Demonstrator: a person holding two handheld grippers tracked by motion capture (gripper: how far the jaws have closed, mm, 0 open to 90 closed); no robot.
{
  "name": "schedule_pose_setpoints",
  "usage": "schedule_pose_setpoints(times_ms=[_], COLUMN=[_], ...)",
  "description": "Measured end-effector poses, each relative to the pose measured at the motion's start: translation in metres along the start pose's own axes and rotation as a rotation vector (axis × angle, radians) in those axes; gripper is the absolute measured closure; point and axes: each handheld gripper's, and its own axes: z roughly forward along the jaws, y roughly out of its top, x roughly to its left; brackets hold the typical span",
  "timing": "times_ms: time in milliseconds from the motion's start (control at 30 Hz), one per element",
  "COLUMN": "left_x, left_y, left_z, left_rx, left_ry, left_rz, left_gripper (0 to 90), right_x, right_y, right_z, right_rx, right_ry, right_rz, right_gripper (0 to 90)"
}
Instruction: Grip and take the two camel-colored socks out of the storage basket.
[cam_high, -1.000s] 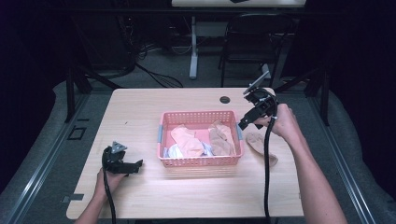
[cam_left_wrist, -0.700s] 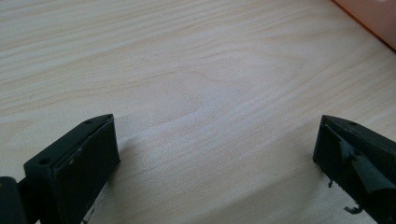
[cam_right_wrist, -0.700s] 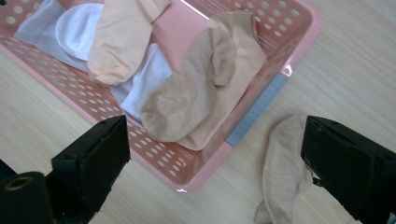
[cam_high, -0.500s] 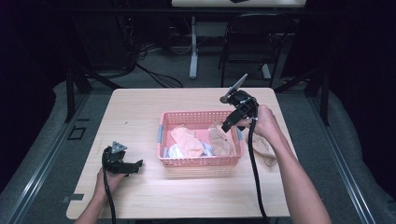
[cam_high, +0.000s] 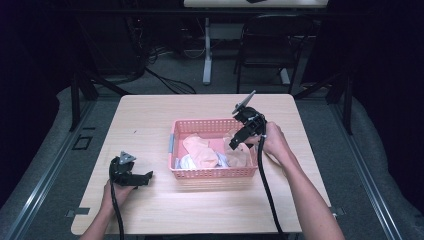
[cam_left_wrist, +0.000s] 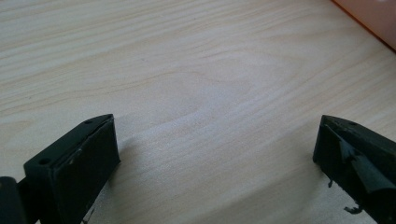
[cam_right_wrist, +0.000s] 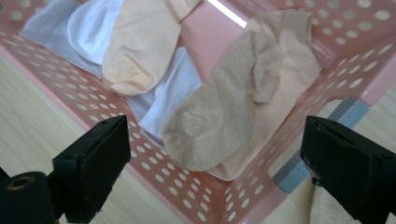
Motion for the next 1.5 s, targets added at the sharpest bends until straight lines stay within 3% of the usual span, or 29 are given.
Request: schedule_pose_setpoints(times_ms=[333,367,700,833,900,1067,1200,1333,1500], left_x=[0.0,0.0,0.0,0.0,0.0,0.0,0.0,0.0,0.0], left_y=[0.0,0.0,0.0,0.0,0.0,0.0,0.0,0.0,0.0], left_z=[0.0,0.0,0.0,0.0,0.0,0.0,0.0,0.0,0.0], left_rx=[0.0,0.0,0.0,0.0,0.0,0.0,0.0,0.0,0.0], left_ry=[0.0,0.0,0.0,-0.001,-0.001,0.0,0.0,0.0,-0.001], left_rz=[0.0,0.0,0.0,0.0,0.0,0.001,0.0,0.001,0.001], left_gripper=[0.0,0.0,0.0,0.0,0.0,0.0,0.0,0.0,0.0], right_x=[0.0,0.001,-0.003,-0.002,-0.004,-0.005,-0.006,-0.005,-0.006], right_y=[-0.008,-0.01,-0.015,-0.017,-0.018,-0.021,-0.019,-0.019,-0.019], right_z=[0.029,0.033,0.05,0.056,0.058,0.066,0.067,0.072,0.076], right_rx=[0.042,0.026,0.052,0.041,0.066,0.056,0.073,0.055,0.084], right_ry=[0.006,0.009,-0.005,-0.015,-0.021,-0.031,-0.052,-0.063,-0.087], right_rz=[-0.006,0.015,0.029,0.053,0.037,0.077,0.073,0.105,0.107], right_gripper=[10.1,10.6,16.1,22.0,26.5,34.0,39.6,43.3,52.0])
